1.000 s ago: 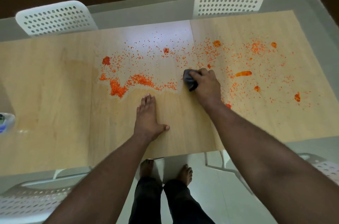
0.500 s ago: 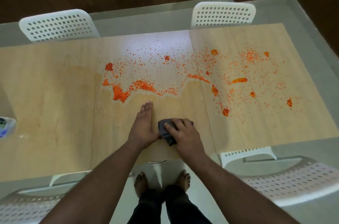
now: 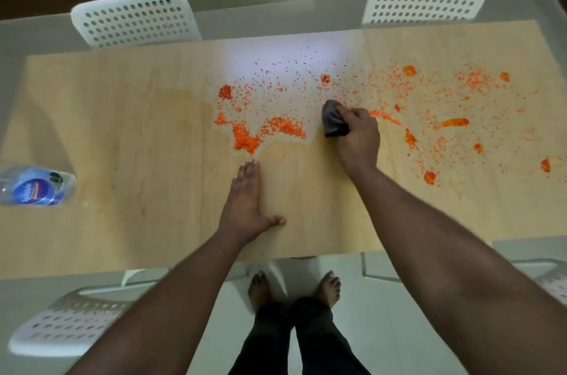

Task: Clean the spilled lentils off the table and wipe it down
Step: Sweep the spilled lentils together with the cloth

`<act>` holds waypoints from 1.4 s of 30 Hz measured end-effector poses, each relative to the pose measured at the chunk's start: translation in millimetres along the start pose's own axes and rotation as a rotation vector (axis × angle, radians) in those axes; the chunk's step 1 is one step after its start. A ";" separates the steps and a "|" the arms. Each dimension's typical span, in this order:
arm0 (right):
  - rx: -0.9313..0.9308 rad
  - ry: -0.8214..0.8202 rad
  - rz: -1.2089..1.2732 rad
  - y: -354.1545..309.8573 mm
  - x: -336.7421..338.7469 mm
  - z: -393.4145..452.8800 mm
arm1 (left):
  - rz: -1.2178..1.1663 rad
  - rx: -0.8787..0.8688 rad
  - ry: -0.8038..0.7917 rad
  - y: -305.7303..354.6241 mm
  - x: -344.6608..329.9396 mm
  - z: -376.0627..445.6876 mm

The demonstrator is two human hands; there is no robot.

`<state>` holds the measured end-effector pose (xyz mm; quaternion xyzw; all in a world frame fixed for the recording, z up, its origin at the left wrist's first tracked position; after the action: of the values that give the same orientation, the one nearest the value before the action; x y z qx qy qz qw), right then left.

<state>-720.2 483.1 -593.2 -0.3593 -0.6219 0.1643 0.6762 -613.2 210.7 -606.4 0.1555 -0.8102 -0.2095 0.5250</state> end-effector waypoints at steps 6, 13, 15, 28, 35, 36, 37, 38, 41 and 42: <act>0.293 -0.142 -0.025 -30.8 -21.8 -127.6 | 0.010 0.023 -0.001 -33.0 26.9 -7.4; 0.624 -0.264 -0.373 -55.2 -71.4 -200.7 | -0.024 0.007 -0.008 -55.3 33.0 -6.0; 0.593 -0.233 -0.395 -62.5 -76.3 -179.2 | -0.030 0.010 0.001 -56.7 31.8 -5.8; 0.194 -0.109 -0.102 -84.6 -70.6 -110.6 | -0.060 -0.006 -0.001 -87.5 53.4 -13.4; 0.558 -0.315 -0.485 -105.4 -118.7 -189.9 | -0.058 0.002 0.034 -92.5 70.5 -2.1; 0.543 -0.311 -0.495 -107.6 -121.5 -183.2 | -0.053 0.010 0.036 -92.9 71.4 0.5; 0.525 -0.311 -0.500 -110.8 -123.9 -174.5 | -0.049 0.018 0.037 -93.0 71.8 2.7; 0.510 -0.313 -0.507 -114.5 -126.3 -163.7 | -0.049 0.023 0.042 -92.9 71.6 5.3; 0.457 -0.312 -0.517 -129.8 -129.8 -122.3 | -0.033 0.038 0.067 -92.0 70.6 11.9; 0.427 -0.309 -0.511 -134.0 -129.3 -106.9 | -0.027 0.045 0.075 -91.7 69.9 14.1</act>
<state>-670.2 274.3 -590.8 -0.0141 -0.7379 0.1687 0.6534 -651.1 101.0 -602.6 0.1859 -0.7923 -0.1922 0.5484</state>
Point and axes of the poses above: each hand's wrist, its own z-axis towards the middle knuckle, its own x-axis out of the back of the hand, y = z × x, the point moved 5 cm from there along z, towards the middle knuckle, and after that the axes turned 3 degrees about -y, right-handed, at the moved point
